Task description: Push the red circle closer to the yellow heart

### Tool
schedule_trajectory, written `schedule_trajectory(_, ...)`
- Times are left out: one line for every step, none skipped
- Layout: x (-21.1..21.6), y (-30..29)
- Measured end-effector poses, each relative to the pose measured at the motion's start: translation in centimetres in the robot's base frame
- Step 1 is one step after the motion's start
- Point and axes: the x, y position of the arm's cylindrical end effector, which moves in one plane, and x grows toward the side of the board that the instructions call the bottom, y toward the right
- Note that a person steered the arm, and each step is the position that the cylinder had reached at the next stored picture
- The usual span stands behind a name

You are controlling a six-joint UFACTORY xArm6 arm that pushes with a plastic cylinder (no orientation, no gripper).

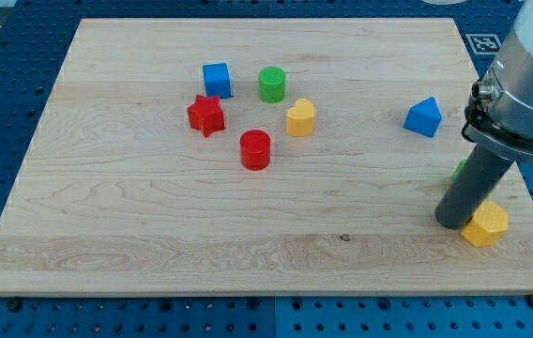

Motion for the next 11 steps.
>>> schedule_trajectory(-0.5, -3.3)
schedule_trajectory(-1.8, -6.1)
schedule_trajectory(-1.8, -12.7)
schedule_trajectory(-2.0, -20.3)
schedule_trajectory(-4.8, -26.5)
schedule_trajectory(-8.8, -26.3)
schedule_trajectory(-8.8, -26.3)
schedule_trajectory(-8.8, -24.7)
schedule_trajectory(-8.8, -20.7)
schedule_trajectory(-8.7, -16.6)
schedule_trajectory(-8.7, -14.1)
